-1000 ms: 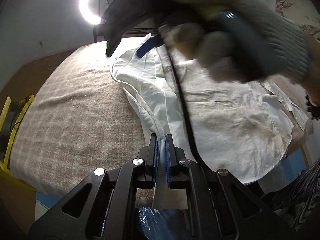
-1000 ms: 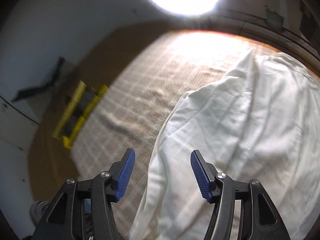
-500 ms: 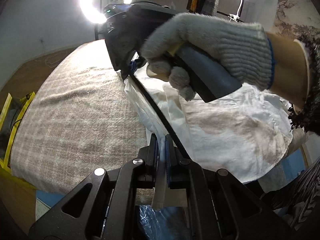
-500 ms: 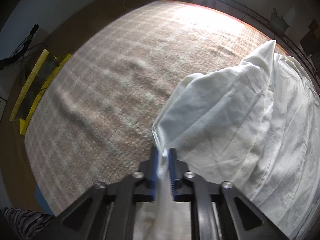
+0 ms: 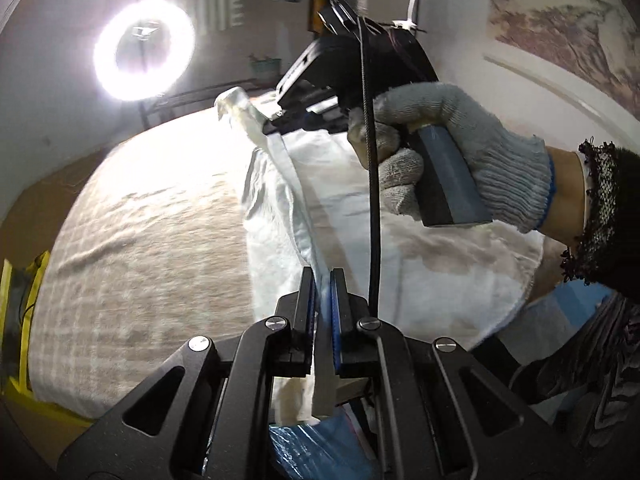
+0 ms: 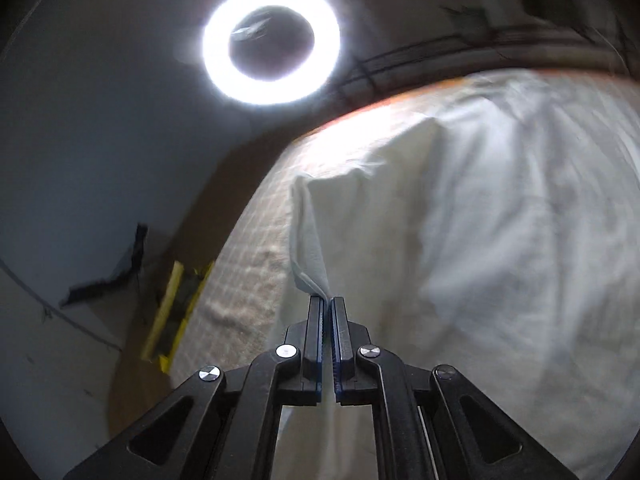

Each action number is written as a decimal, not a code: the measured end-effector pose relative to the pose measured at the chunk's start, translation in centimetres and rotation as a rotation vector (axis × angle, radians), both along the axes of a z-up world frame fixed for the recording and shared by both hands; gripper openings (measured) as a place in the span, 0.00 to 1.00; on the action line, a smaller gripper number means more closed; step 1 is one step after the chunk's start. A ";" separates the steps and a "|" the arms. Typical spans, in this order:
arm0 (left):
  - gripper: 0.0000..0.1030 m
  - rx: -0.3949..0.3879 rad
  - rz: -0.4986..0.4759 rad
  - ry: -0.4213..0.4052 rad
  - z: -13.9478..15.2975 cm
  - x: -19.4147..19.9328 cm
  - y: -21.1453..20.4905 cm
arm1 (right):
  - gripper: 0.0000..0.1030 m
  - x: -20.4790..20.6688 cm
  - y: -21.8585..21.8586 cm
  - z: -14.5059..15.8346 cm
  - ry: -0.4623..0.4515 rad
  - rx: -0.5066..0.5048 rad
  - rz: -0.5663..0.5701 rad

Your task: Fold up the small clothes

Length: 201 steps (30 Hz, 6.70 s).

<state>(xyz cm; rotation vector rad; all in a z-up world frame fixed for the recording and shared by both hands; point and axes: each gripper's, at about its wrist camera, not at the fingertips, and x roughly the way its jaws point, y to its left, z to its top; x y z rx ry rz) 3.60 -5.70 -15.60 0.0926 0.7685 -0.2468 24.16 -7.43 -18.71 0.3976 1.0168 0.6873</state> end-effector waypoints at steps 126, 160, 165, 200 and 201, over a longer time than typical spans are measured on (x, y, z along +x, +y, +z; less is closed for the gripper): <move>0.41 -0.167 -0.238 0.135 1.7 3.5 -9.0 | 0.46 -15.7 -41.4 2.8 0.061 -0.290 -0.637; 0.41 -0.161 -0.204 0.167 -0.1 4.6 -7.9 | 0.00 -13.1 -33.6 5.7 -0.069 -0.388 -0.491; 0.41 -0.169 -0.188 0.164 0.0 4.5 -7.3 | 0.00 -12.9 -27.4 6.9 -0.157 -0.455 -0.367; 0.63 -0.292 -0.225 0.239 -0.6 5.9 -15.9 | 0.37 -8.7 -27.4 -0.2 0.171 -0.115 -0.265; 0.63 -0.294 -0.212 0.249 -0.8 6.4 -16.4 | 0.36 -8.7 -27.2 -0.3 0.174 -0.117 -0.261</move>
